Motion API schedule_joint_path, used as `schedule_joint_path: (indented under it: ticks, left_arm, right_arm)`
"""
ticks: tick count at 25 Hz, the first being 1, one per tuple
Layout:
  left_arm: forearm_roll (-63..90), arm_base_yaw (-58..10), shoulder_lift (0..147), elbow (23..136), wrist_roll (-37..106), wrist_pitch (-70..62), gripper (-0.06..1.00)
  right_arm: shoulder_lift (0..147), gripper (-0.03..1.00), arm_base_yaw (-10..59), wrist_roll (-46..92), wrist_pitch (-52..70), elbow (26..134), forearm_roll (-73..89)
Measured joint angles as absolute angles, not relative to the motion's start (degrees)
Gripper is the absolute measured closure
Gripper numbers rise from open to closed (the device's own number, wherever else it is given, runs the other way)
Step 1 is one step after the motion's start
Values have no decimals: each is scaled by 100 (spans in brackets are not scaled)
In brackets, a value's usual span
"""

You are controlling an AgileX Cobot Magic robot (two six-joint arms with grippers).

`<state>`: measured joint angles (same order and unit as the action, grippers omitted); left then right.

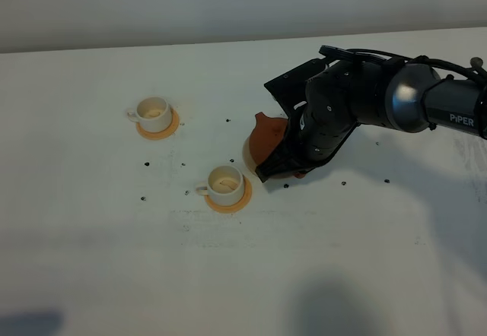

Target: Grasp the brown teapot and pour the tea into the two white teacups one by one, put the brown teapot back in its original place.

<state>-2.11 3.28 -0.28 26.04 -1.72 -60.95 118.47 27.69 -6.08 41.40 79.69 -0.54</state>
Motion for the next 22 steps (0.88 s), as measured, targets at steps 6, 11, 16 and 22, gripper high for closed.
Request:
schedule_joint_path:
  ticks: [6,11,16,22]
  left_arm:
    - [-211,328,-28,2604,-172,-6095,59]
    - [-211,328,-28,2604,-172,-6095,59]
    - [-211,328,-28,2604,-172,-6095,59]
    - [-211,328,-28,2604,-172,-6095,59]
  right_arm:
    - [11685,88,2763,-608,4140,7969,-212]
    - [11606,88,2763,-608,4164,7969,-256]
    - [11606,88,2763,-608,4157,7969,-256]
    - [11606,88,2763,-608,4128,7969,-260]
